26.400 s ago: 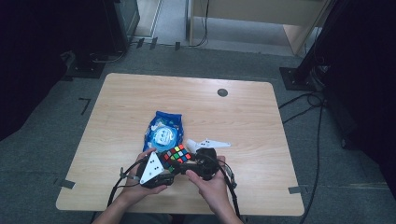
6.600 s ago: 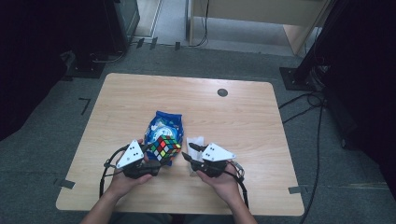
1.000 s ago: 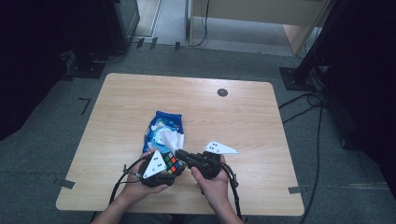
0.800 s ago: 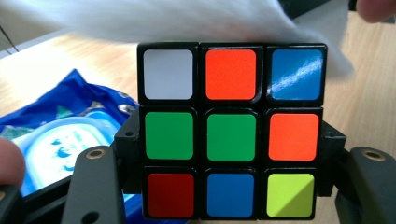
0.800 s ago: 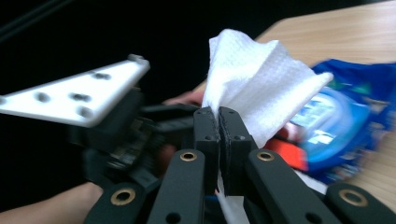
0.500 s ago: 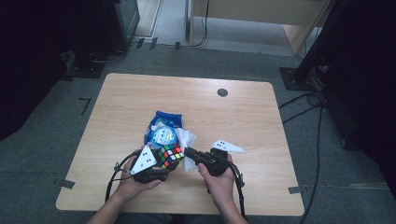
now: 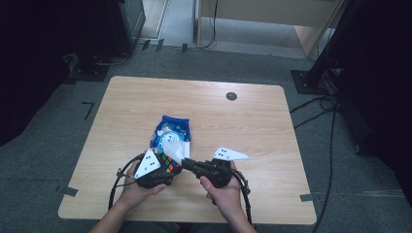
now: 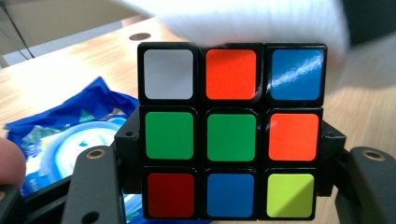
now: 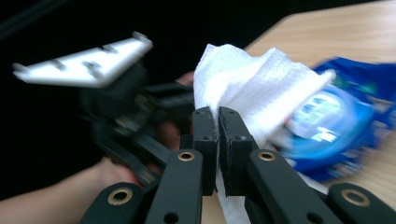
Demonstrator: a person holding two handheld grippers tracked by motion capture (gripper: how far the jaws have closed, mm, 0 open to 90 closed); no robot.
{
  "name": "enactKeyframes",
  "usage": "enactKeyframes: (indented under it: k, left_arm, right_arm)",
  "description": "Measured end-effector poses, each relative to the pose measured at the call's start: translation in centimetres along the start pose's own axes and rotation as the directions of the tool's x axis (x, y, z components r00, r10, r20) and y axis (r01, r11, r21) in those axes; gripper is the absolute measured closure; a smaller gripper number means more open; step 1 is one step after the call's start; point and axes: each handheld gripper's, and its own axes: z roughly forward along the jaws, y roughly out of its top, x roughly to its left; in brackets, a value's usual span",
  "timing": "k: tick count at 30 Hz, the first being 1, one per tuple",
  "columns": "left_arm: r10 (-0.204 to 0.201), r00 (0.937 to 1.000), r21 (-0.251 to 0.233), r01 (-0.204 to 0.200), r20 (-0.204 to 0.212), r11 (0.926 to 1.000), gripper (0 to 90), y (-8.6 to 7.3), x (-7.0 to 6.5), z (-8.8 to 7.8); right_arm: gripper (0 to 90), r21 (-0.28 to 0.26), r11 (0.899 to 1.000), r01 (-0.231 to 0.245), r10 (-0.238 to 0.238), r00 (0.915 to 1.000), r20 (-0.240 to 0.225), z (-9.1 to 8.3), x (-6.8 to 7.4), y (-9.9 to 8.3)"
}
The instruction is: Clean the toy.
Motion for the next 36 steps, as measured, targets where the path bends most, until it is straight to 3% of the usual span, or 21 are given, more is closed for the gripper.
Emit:
enactKeyframes:
  k: [2,4,6,8,9,10,12,14,16,17,22,25,27,31,36]
  left_arm:
    - [-0.015,0.9999,-0.015,0.015,0.002,0.9998,33.9,0.0,0.3,-0.2]
    - [-0.021,0.9998,-0.019,0.021,-0.001,0.9996,33.9,0.1,0.4,-0.3]
    - [-0.020,0.9998,-0.020,0.020,-0.003,0.9996,33.8,0.1,0.4,-0.3]
    - [-0.016,0.9999,-0.017,0.016,-0.001,0.9997,33.8,0.1,0.4,-0.2]
    - [-0.013,0.9999,-0.017,0.013,0.000,0.9998,33.8,0.1,0.3,-0.1]
    - [-0.016,0.9999,-0.017,0.016,0.001,0.9997,33.9,0.1,0.3,0.0]
    - [-0.013,0.9999,-0.013,0.013,0.001,0.9998,33.9,0.2,0.2,0.2]
    - [-0.008,1.0000,-0.005,0.008,-0.004,1.0000,33.9,0.2,-0.1,0.5]
    - [0.000,1.0000,-0.001,0.000,-0.010,1.0000,33.8,0.2,-0.4,0.6]
    - [0.005,0.9999,0.001,-0.005,-0.012,1.0000,33.9,0.3,-0.6,0.7]
    - [0.036,0.9992,-0.014,-0.037,-0.017,0.9992,33.8,0.6,-1.7,0.8]
    - [0.044,0.9990,-0.020,-0.044,-0.007,0.9988,33.8,0.6,-2.0,0.9]
    - [0.047,0.9989,-0.014,-0.047,-0.003,0.9988,33.9,0.5,-2.2,1.0]
    - [0.042,0.9991,-0.012,-0.042,0.002,0.9991,33.7,0.4,-2.4,1.3]
    - [0.009,0.9985,-0.004,-0.008,0.055,1.0000,30.8,0.2,-2.3,1.5]
  right_arm:
    - [86.9,-0.003,1.000,-0.008,0.008,0.9983,0.058,-0.4,-1.0,-0.1]
    - [86.9,-0.024,0.999,-0.036,0.039,0.9895,0.139,-1.1,-2.4,-0.2]
    - [85.2,-0.032,0.999,-0.010,0.017,0.9708,0.239,-1.7,-3.2,-0.2]
    - [74.2,-0.055,0.998,0.000,0.018,0.9428,0.333,-2.3,-3.9,-0.2]
    - [69.4,-0.068,0.997,0.022,0.006,0.9223,0.387,-2.5,-3.9,-0.2]
    - [67.6,-0.073,0.997,0.029,0.002,0.9186,0.395,-2.6,-3.9,-0.1]
    - [59.5,-0.101,0.994,0.032,0.007,0.9318,0.363,-2.6,-3.2,0.0]
    - [49.5,-0.124,0.991,0.046,-0.007,0.9542,0.299,-2.0,-1.9,0.0]
    - [35.7,-0.144,0.989,0.026,0.009,0.9717,0.236,-1.1,-0.6,0.0]
    - [30.4,-0.146,0.989,0.011,0.021,0.9764,0.215,-0.7,0.0,-0.1]
    - [19.6,-0.082,0.996,-0.033,0.050,0.9738,0.222,1.4,1.2,-1.0]
    - [22.7,-0.068,0.995,-0.074,0.087,0.9736,0.211,2.0,1.1,-1.4]
    - [32.8,-0.073,0.992,-0.098,0.111,0.9758,0.189,2.1,1.0,-1.5]
    - [34.1,-0.068,0.987,-0.147,0.157,0.9710,0.180,2.0,0.8,-1.6]
    - [34.7,-0.055,0.979,-0.196,0.203,0.9663,0.159,1.5,0.0,-1.3]
